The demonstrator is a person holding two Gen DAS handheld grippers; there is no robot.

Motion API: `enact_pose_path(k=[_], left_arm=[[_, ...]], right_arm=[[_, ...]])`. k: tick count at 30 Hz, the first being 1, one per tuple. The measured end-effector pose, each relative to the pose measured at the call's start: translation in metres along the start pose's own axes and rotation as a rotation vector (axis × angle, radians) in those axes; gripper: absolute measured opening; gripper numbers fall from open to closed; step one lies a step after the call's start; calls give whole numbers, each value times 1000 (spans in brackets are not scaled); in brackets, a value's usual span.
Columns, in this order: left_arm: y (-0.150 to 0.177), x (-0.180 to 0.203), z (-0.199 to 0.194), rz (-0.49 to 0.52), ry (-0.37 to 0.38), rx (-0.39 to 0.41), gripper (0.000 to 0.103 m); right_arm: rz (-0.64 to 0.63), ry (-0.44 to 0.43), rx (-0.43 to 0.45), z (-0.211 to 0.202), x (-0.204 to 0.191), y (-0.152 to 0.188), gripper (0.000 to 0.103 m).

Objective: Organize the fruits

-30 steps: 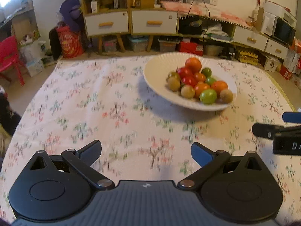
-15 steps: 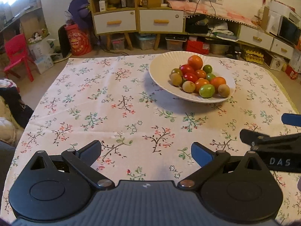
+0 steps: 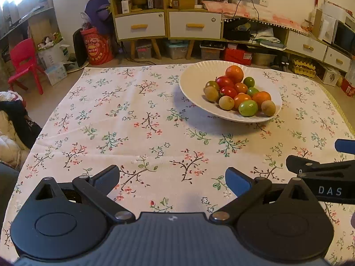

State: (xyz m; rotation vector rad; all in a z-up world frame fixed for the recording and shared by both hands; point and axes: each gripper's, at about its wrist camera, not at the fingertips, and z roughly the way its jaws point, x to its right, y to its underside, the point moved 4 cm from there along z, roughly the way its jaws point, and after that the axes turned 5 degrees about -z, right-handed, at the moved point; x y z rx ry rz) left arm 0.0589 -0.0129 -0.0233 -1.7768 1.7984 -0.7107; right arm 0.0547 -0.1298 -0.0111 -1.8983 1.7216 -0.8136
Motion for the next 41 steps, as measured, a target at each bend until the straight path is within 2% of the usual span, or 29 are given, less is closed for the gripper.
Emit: enact_pose_path(k=[15,41], left_arm=[[-1,0,-6,-5,7,18,99],[2,1,-2,-2,1,4,99]], right_arm=[[-14,1,-1,-2,-3,0,102],[-29,-7,-8,0,-8,3,102]])
